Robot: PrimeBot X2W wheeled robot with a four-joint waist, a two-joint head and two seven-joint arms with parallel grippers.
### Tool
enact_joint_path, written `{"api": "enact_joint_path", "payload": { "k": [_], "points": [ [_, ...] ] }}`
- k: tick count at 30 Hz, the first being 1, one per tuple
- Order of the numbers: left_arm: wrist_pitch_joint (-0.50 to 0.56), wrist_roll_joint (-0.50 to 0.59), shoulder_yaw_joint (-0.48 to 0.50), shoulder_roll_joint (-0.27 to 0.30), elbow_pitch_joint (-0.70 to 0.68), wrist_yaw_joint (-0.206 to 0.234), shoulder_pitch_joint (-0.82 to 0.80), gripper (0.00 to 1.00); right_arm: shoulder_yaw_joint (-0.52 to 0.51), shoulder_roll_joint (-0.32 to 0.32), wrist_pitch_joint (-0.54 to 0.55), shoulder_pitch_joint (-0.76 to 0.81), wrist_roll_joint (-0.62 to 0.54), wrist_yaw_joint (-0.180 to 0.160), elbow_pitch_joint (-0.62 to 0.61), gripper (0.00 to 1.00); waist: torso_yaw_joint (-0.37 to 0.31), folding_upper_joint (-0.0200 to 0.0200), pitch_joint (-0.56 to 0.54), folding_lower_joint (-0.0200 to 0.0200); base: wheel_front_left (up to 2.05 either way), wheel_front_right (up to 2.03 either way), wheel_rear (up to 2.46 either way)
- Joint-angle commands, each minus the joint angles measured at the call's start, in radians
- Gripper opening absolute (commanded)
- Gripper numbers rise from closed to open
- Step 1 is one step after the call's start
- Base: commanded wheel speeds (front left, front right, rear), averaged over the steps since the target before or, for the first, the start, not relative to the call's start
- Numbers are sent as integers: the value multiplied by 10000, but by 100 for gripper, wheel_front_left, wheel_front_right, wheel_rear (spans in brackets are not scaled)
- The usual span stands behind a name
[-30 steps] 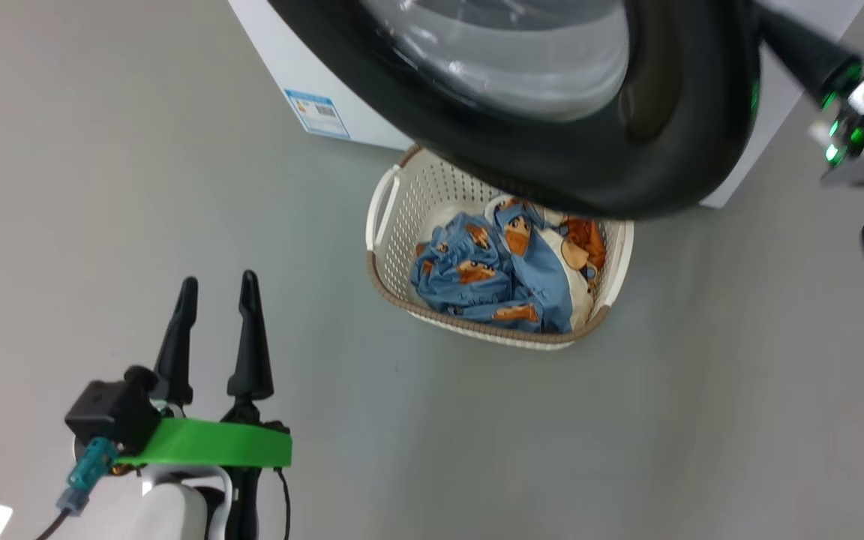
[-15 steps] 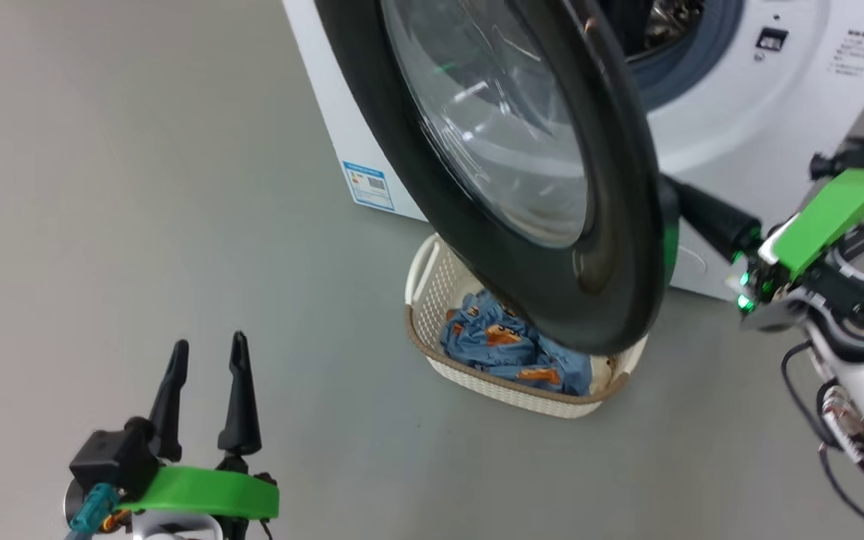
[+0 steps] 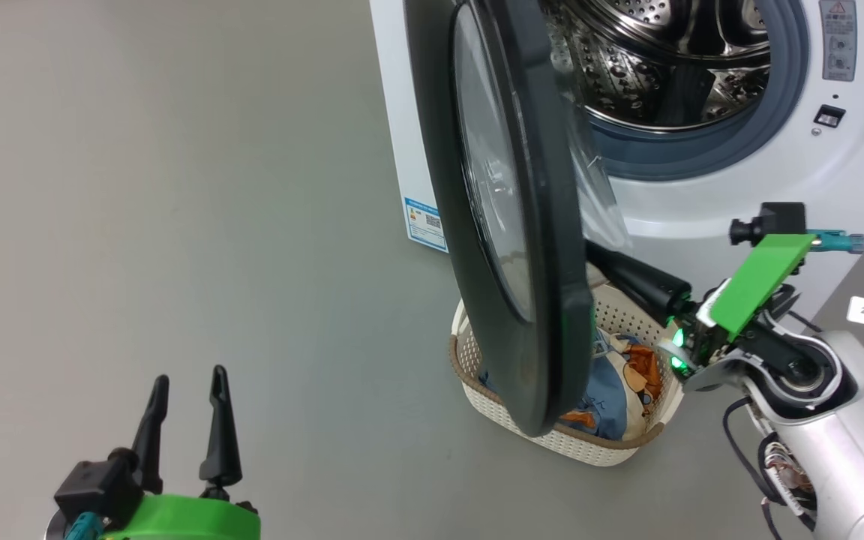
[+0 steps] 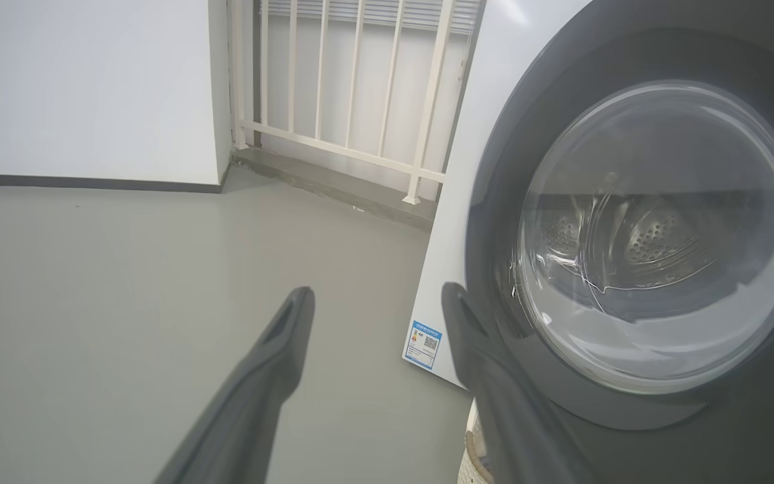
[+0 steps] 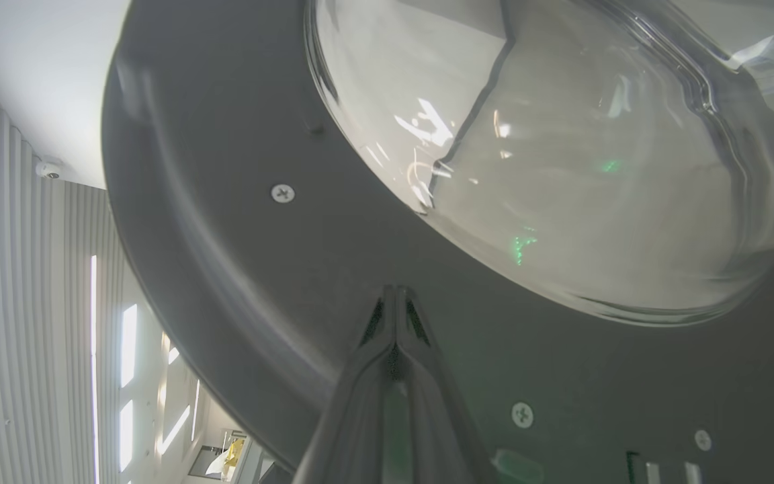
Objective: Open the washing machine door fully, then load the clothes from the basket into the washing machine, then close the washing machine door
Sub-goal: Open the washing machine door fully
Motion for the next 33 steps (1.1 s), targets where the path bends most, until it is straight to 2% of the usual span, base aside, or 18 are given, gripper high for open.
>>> {"api": "enact_joint_path", "payload": {
  "k": [1, 13, 29, 30, 33],
  "points": [
    [-67, 14, 391, 190, -352, 45, -39, 100, 185, 225, 159, -97, -45, 62, -314, 0, 117, 0, -82, 1, 0, 0, 0],
    [-67, 12, 714, 189, -811, 138, 391, 100, 156, 967, 693, -491, -346, 62, 206, 0, 234, 0, 14, 1, 0, 0, 0],
    [53, 131, 285, 286, -438, -10, 157, 100, -665, 905, 580, 32, -627, 62, -119, 0, 51, 0, -357, 1, 0, 0, 0],
    [75, 137, 238, 294, -398, -29, 122, 100, -719, 869, 523, 113, -682, 62, -210, 6, 27, 0, -400, 1, 0, 0, 0],
    [147, 153, 109, 339, -250, -89, 16, 100, -921, 786, 317, 397, -782, 62, -549, 35, -59, 0, -551, 1, 0, 0, 0]
  ]
}}
